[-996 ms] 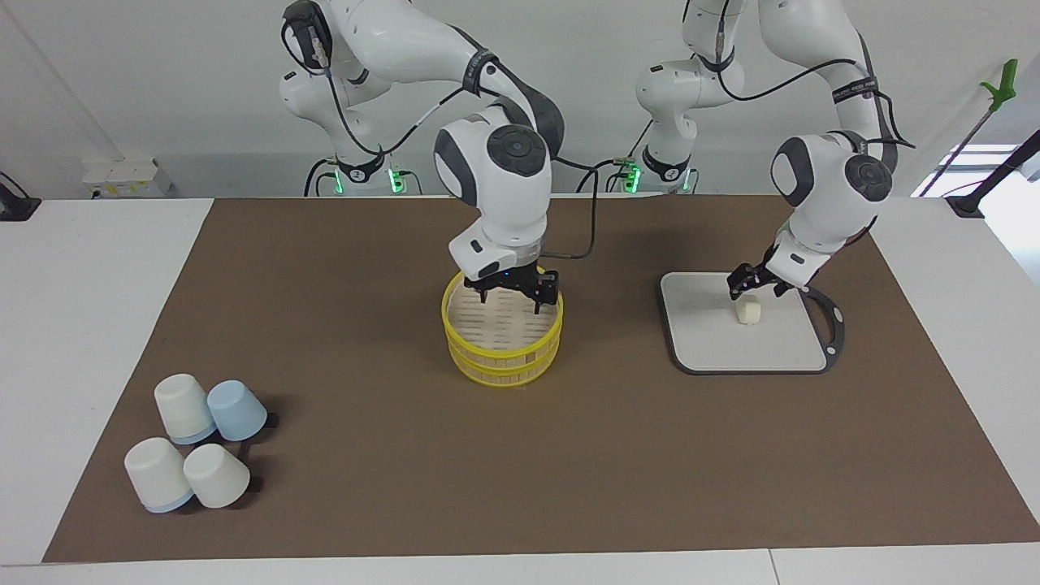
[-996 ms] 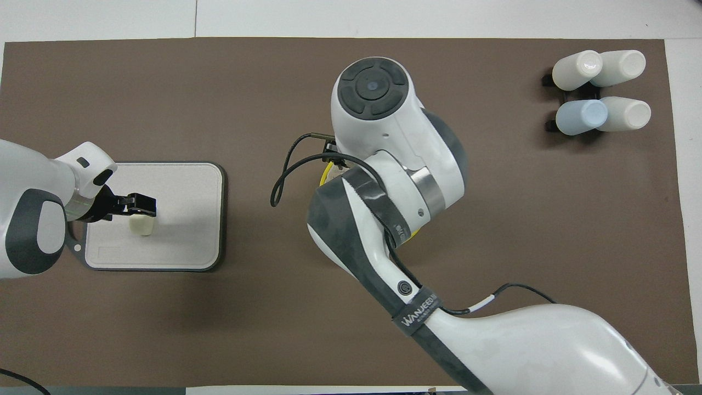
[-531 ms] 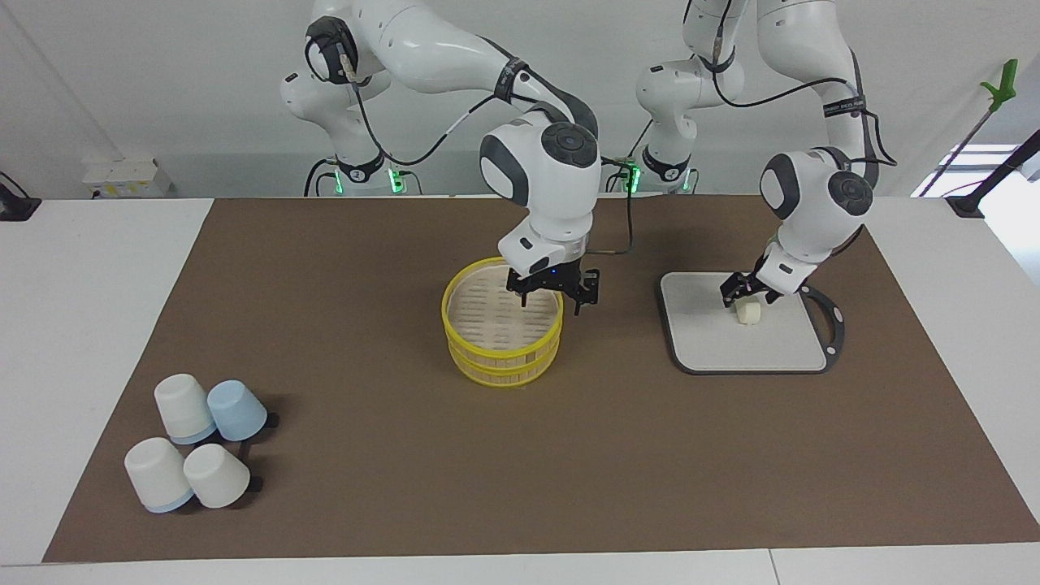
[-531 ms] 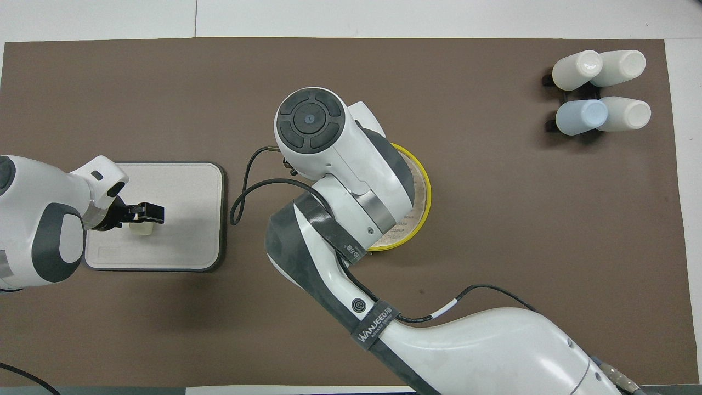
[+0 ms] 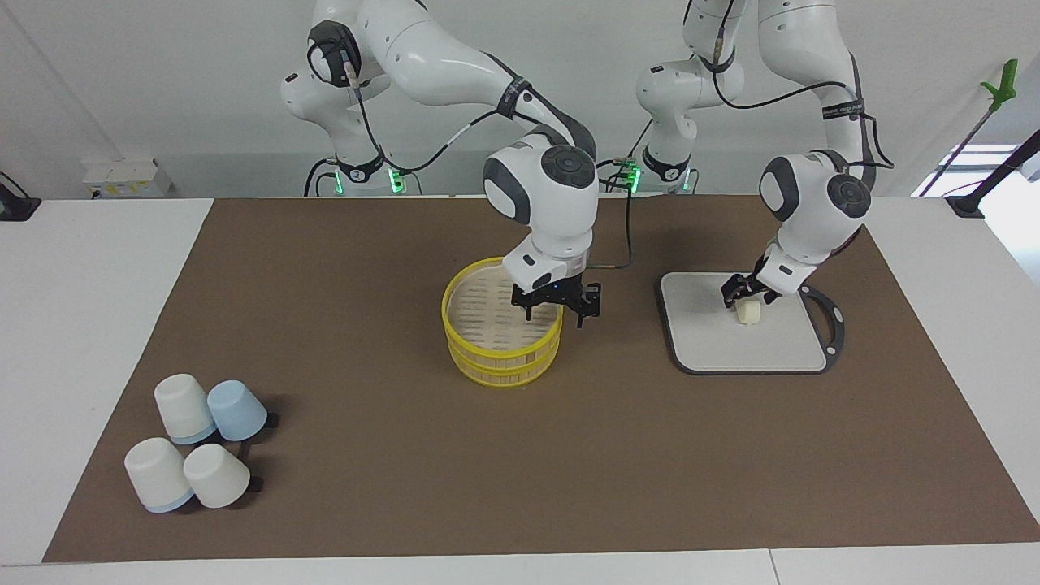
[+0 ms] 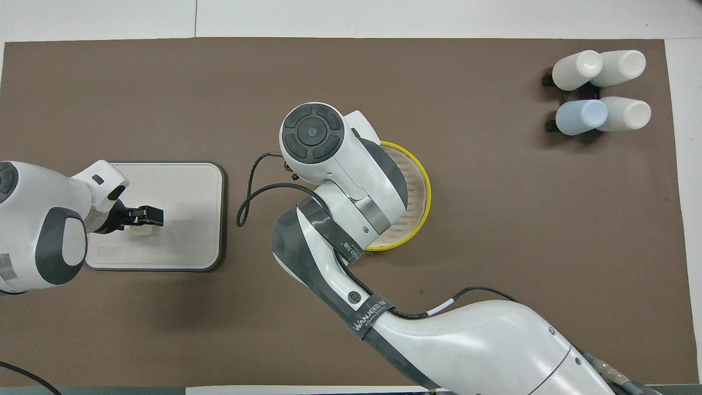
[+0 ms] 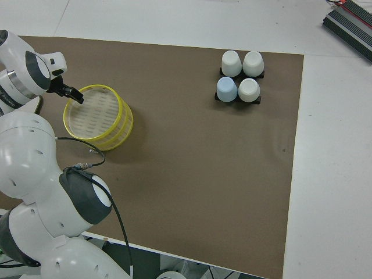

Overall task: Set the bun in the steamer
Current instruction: 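Grasp the steamer lid with the right gripper while the left gripper grasps the bun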

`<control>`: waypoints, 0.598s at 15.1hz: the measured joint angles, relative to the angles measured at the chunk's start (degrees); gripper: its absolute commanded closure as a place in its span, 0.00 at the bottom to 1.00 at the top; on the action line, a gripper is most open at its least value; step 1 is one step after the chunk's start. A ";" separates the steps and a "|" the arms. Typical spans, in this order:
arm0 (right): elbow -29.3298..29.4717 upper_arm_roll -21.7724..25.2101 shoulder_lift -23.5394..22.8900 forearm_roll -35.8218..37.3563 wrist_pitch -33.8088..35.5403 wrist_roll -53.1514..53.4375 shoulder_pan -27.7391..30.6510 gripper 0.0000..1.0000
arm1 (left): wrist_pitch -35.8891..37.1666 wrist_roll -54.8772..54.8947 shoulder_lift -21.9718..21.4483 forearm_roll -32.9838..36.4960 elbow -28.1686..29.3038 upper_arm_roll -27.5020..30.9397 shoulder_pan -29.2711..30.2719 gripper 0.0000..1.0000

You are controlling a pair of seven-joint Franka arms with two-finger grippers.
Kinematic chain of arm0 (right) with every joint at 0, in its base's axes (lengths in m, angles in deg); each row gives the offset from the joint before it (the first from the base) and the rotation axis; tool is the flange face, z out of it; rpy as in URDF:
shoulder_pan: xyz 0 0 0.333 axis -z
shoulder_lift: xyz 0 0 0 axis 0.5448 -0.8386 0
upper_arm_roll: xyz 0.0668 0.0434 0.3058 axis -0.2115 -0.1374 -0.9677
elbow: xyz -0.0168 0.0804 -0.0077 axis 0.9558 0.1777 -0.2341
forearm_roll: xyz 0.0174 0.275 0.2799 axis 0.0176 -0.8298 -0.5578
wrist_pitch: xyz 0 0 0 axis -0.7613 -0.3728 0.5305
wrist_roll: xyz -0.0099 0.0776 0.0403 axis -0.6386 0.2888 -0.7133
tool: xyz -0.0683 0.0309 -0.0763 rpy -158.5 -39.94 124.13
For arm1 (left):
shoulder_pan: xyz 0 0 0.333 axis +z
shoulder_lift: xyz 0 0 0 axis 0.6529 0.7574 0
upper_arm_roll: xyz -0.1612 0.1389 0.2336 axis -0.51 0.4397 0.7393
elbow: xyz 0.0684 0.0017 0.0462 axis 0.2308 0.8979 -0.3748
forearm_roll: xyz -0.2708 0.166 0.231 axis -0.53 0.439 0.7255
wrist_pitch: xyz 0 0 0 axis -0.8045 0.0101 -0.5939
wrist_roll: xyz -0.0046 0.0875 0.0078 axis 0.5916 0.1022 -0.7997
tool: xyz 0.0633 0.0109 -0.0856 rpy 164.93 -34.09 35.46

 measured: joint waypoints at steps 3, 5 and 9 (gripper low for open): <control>-0.41 -0.18 0.04 -0.01 0.00 0.00 -0.15 0.74 | -0.72 0.07 0.45 0.64 0.00 -0.07 0.00 0.29; -0.70 -0.23 0.04 -0.02 0.01 0.00 -0.83 1.00 | -0.74 0.15 0.52 0.71 0.01 -0.08 0.00 0.48; -0.93 -0.23 0.09 0.03 0.76 0.00 -2.00 1.00 | -0.74 0.26 0.52 0.72 0.02 -0.09 0.00 0.67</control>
